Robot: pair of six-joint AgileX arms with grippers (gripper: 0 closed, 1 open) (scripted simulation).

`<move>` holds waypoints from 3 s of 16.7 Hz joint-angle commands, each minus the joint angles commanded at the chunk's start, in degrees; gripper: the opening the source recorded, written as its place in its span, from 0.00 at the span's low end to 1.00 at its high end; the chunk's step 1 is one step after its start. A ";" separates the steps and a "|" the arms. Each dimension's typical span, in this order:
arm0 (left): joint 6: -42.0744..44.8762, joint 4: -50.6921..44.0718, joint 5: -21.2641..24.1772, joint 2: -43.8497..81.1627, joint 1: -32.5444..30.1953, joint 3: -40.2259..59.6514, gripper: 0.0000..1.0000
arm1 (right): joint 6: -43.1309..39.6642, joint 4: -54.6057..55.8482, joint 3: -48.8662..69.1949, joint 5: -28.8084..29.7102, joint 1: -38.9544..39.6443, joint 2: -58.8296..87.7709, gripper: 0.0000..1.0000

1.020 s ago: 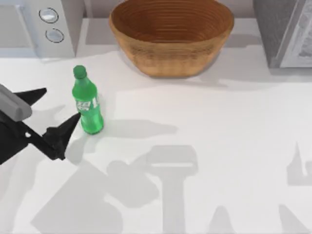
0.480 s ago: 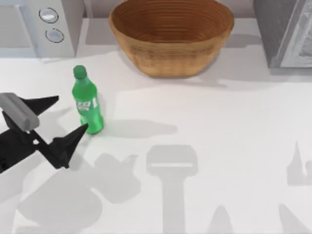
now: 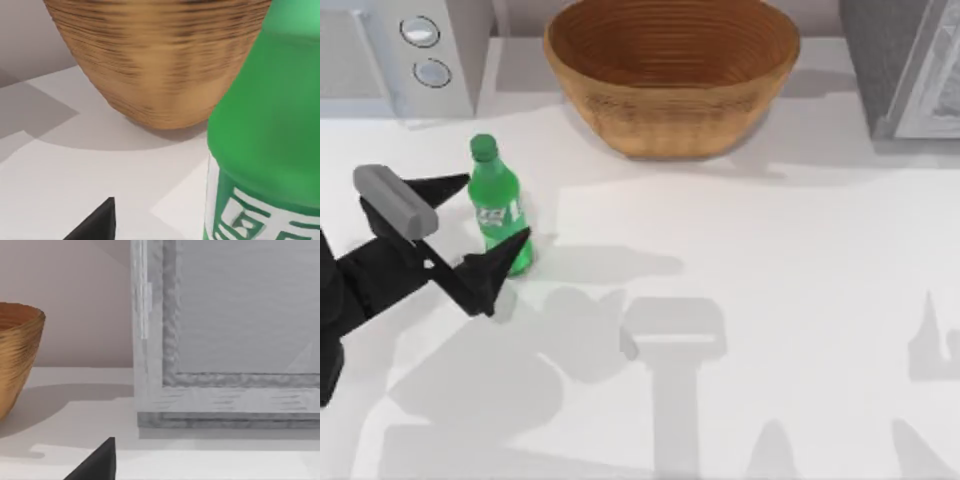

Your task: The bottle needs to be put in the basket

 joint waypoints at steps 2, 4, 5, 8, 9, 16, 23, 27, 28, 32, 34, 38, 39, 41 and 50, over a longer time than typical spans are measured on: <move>-0.60 -1.07 -2.67 1.55 -2.72 3.06 1.00 | 0.00 0.00 0.00 0.00 0.00 0.00 1.00; -0.96 -1.73 -4.32 2.51 -4.41 4.96 1.00 | 0.00 0.00 0.00 0.00 0.00 0.00 1.00; -1.00 -1.81 -4.51 2.62 -4.60 5.17 1.00 | 0.00 0.00 0.00 0.00 0.00 0.00 1.00; -1.00 -1.81 -4.51 2.62 -4.60 5.17 1.00 | 0.00 0.00 0.00 0.00 0.00 0.00 1.00; -1.00 -1.81 -4.51 2.62 -4.60 5.17 0.92 | 0.00 0.00 0.00 0.00 0.00 0.00 1.00; -1.00 -1.81 -4.51 2.62 -4.60 5.17 0.40 | 0.00 0.00 0.00 0.00 0.00 0.00 1.00; -1.00 -1.81 -4.51 2.62 -4.60 5.17 0.00 | 0.00 0.00 0.00 0.00 0.00 0.00 1.00; -1.00 -1.81 -4.51 2.62 -4.60 5.17 0.00 | 0.00 0.00 0.00 0.00 0.00 0.00 1.00; -1.00 -1.81 -4.51 2.62 -4.60 5.17 0.00 | 0.00 0.00 0.00 0.00 0.00 0.00 1.00; -0.69 -2.61 -3.99 1.75 -4.05 4.87 0.00 | 0.00 0.00 0.00 0.00 0.00 0.00 1.00; 0.20 -5.56 -2.09 -1.37 -2.23 3.89 0.00 | 0.00 0.00 0.00 0.00 0.00 0.00 1.00; 2.63 -16.17 4.51 -14.02 4.42 0.16 0.00 | 0.00 0.00 0.00 0.00 0.00 0.00 1.00; 3.26 -19.46 6.43 -18.17 6.50 -0.99 0.00 | 0.00 0.00 0.00 0.00 0.00 0.00 1.00; 4.50 -26.35 10.34 -26.84 10.84 -3.38 0.00 | 0.00 0.00 0.00 0.00 0.00 0.00 1.00; 7.94 -43.67 20.78 -46.19 21.99 -9.42 0.00 | 0.00 0.00 0.00 0.00 0.00 0.00 1.00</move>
